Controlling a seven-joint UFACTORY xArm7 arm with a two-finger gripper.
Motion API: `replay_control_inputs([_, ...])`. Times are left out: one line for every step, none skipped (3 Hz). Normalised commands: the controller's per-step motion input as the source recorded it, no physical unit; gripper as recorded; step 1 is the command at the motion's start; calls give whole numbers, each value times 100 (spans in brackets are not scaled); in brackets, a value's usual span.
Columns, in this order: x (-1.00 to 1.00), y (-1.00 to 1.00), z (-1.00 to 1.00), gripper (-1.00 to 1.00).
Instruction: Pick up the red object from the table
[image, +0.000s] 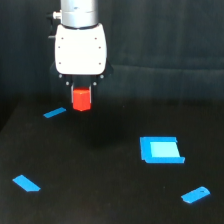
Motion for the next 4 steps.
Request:
replay_control_inputs([9,0,-5,-92])
replay_control_inputs([0,-2,7,-94])
replay_control_inputs([11,6,9,-95])
replay_control_inputs([3,1,8,-98])
